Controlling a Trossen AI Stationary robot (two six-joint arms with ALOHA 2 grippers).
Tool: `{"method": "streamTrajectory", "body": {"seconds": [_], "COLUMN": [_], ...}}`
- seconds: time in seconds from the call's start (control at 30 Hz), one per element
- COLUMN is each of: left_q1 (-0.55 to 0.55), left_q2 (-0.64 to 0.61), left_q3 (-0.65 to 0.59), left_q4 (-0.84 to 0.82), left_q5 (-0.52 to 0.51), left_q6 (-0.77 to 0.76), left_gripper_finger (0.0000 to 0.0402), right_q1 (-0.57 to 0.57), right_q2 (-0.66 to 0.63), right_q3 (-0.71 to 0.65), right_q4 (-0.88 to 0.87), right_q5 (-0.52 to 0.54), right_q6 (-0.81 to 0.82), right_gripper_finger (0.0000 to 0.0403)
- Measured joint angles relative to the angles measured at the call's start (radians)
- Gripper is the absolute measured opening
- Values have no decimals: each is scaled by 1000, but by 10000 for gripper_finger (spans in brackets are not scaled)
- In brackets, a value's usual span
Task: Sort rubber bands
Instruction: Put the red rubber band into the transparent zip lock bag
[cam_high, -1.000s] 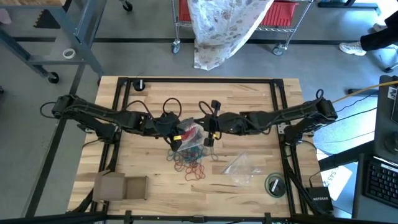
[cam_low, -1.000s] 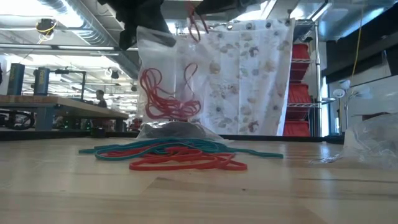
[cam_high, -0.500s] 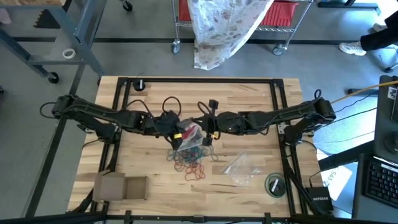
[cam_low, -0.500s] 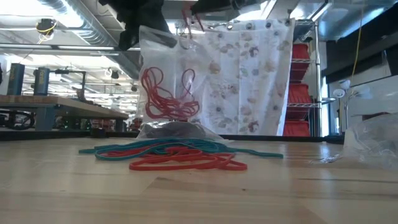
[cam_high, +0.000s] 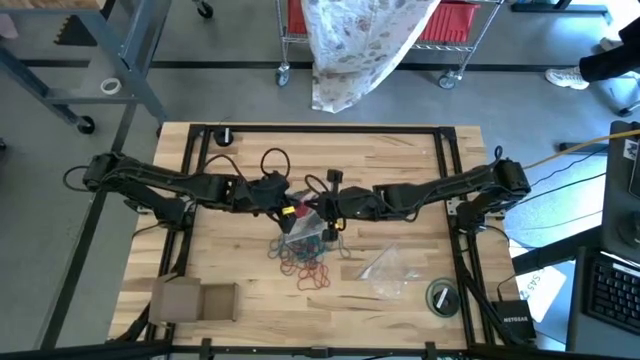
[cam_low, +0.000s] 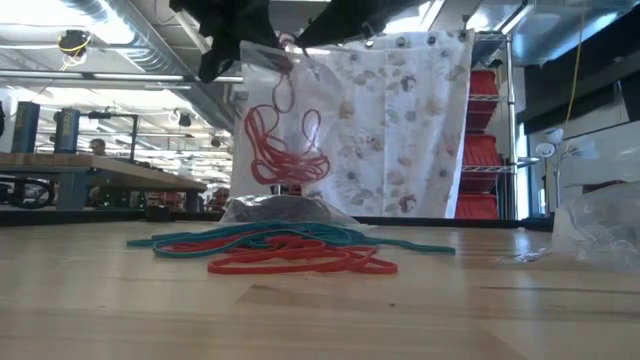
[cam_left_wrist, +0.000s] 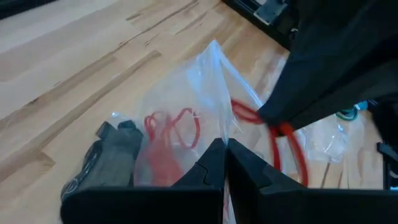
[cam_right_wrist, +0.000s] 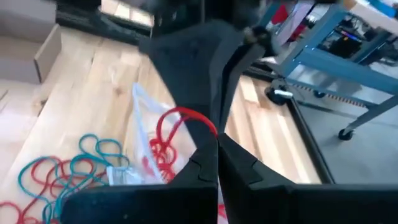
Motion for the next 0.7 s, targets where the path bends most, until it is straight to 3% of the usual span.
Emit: {"method": "streamTrajectory", "body": {"seconds": [0.3,0.5,0.7], "left_q1": [0,-13,-36], "left_q2": [-7,-7,-1], "left_q3": [0,0,0], "left_q4": [-3,13,17], "left_q5": [-14,-106,-145], "left_q6": [4,48,79], "left_gripper_finger": [1,1,1], "right_q1": [0,0,-22], "right_q2": [40,39,32], "right_q3": [0,0,1], "right_q4": [-73,-115,-117], "right_q5": [-15,-6,125], "right_q6": [54,180,349], "right_gripper_finger": [0,1,32]}}
